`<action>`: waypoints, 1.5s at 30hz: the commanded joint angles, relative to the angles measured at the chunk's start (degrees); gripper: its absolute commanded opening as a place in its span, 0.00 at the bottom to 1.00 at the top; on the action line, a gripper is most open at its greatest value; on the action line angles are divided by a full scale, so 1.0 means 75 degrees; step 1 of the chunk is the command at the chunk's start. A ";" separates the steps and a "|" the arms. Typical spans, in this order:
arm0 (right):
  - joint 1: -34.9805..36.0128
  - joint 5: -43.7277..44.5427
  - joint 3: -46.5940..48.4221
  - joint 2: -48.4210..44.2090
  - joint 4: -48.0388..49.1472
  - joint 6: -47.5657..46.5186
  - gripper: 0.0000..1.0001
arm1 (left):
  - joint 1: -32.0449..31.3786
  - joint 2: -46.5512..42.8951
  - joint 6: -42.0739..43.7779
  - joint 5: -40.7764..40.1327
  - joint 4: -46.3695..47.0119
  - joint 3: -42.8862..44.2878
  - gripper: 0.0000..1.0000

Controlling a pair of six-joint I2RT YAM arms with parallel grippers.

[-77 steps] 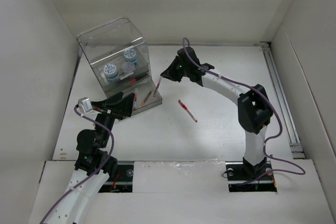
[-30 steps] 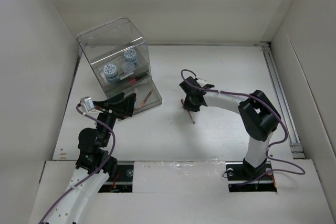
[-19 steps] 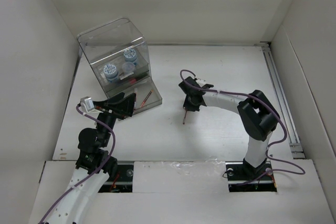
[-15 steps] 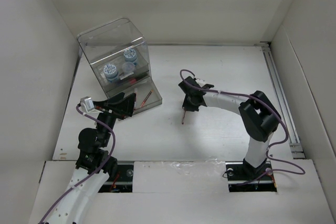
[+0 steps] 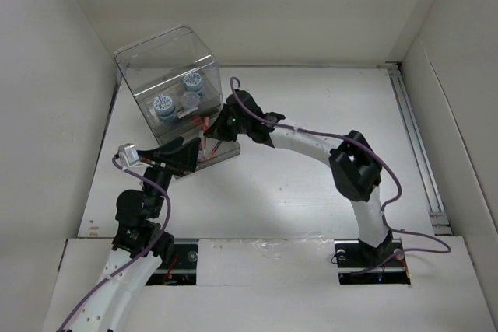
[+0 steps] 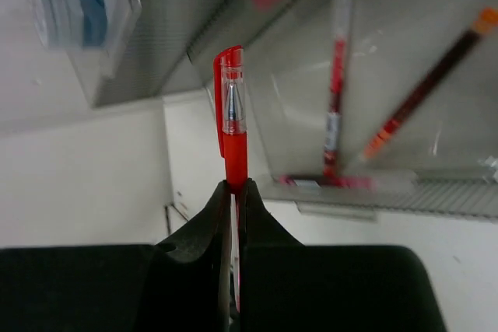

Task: Sort the stationery into containers
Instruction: Place the pen in the drawer, then close the drawer in the storage box.

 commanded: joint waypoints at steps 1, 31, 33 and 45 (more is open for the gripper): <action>-0.0061 -0.0311 0.0877 0.0707 0.0745 0.0843 0.04 | -0.0029 -0.0057 0.0048 -0.0146 0.0316 -0.0025 0.88; 0.0712 0.0275 -0.3188 -0.1145 0.2081 0.0130 0.00 | -0.0029 -0.0057 -0.0022 -0.0122 0.0222 0.0045 0.95; 0.0712 0.0275 -0.3082 -0.0980 0.2081 0.0130 0.01 | -0.0029 -0.0057 -0.0022 -0.0122 0.0222 0.0045 0.95; 0.0712 0.0205 -0.2462 0.0015 0.2151 -0.0046 0.02 | -0.0029 0.0013 -0.0093 -0.0040 0.0292 0.0045 0.97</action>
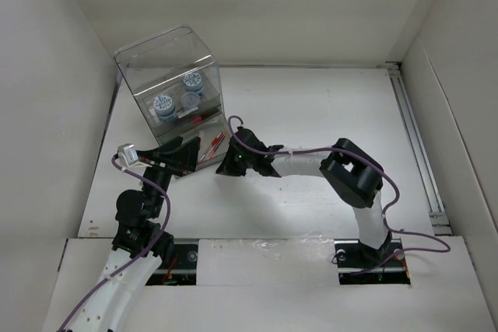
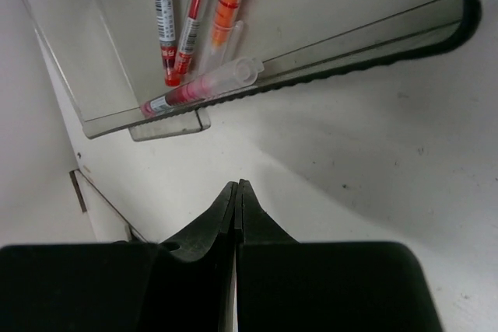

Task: Sort the stationery into containers
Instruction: Close the drawer in the storage box.

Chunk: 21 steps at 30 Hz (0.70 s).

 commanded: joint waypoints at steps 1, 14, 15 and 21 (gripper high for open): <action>0.0019 0.0172 0.0482 0.0279 0.0400 -0.0145 0.02 | -0.0029 0.0019 -0.0034 0.0067 0.0301 0.0045 0.97; -0.0450 0.0830 0.1220 0.1017 0.0400 -0.0309 0.02 | -0.0029 0.0018 -0.0034 0.0137 0.0382 -0.0025 0.97; -0.0543 0.0830 0.1291 0.1018 0.0400 -0.0309 0.02 | -0.0029 0.0019 -0.0034 0.0138 0.0383 -0.0025 0.97; -0.0614 0.0899 0.1923 0.1322 0.0400 -0.0379 0.02 | -0.0029 0.0101 -0.0034 0.0138 0.0383 -0.0025 0.97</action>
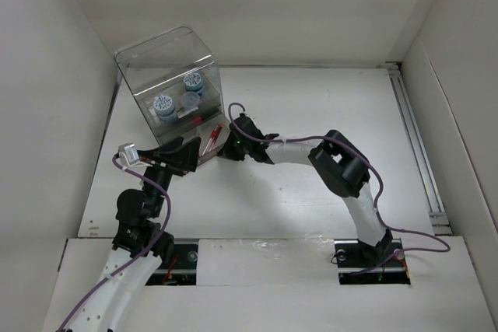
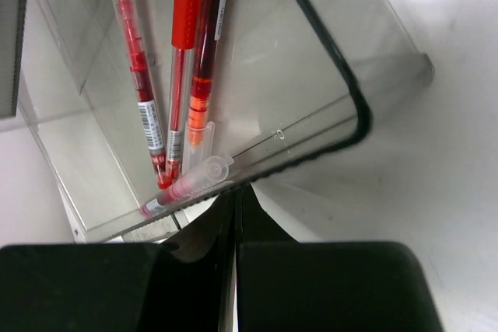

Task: Sort the stationery into containers
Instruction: Close the drawer in the storage box.

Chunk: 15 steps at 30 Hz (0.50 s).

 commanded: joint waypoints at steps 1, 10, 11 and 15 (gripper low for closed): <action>-0.0072 0.0317 0.0685 0.0221 0.0406 -0.0146 0.02 | -0.0029 -0.0030 -0.0032 0.0109 0.0377 -0.0025 0.97; -0.0072 -0.0035 0.1764 0.0878 0.0569 0.0005 0.02 | -0.0029 -0.0031 -0.0032 0.0038 0.0377 -0.0025 0.97; -0.0072 -0.0035 0.1764 0.0959 0.0570 0.0076 0.02 | -0.0029 -0.0031 -0.0032 0.0038 0.0377 -0.0025 0.97; -0.0072 -0.0420 0.2150 0.1147 0.0711 0.0216 0.02 | -0.0029 -0.0031 -0.0032 0.0038 0.0377 -0.0025 0.97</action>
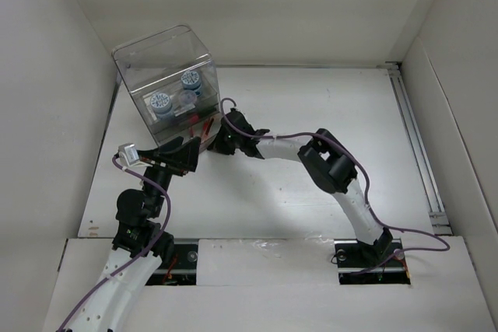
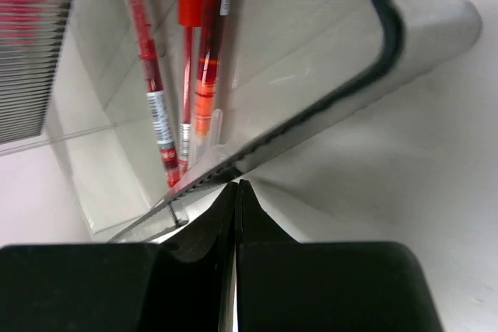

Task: Sort the stationery into containers
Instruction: Close the drawer in the storage box.

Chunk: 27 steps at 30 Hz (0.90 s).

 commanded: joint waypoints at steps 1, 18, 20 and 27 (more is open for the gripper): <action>-0.0026 -0.0481 0.0604 0.0162 0.0813 0.0295 0.02 | -0.0029 -0.0031 -0.0032 0.0035 0.0374 -0.0025 0.97; 0.0361 -0.0403 0.0474 0.0151 0.1668 0.0613 0.03 | -0.0029 -0.0031 -0.0032 0.0106 0.0374 -0.0025 0.97; 0.0361 -0.0321 0.0801 0.0303 0.1668 0.0613 0.03 | -0.0029 -0.0031 -0.0032 0.0106 0.0374 -0.0025 0.97; 0.0279 -0.0226 0.1482 0.0911 0.1668 0.0542 0.06 | -0.0029 -0.0031 -0.0032 0.0106 0.0374 -0.0025 0.97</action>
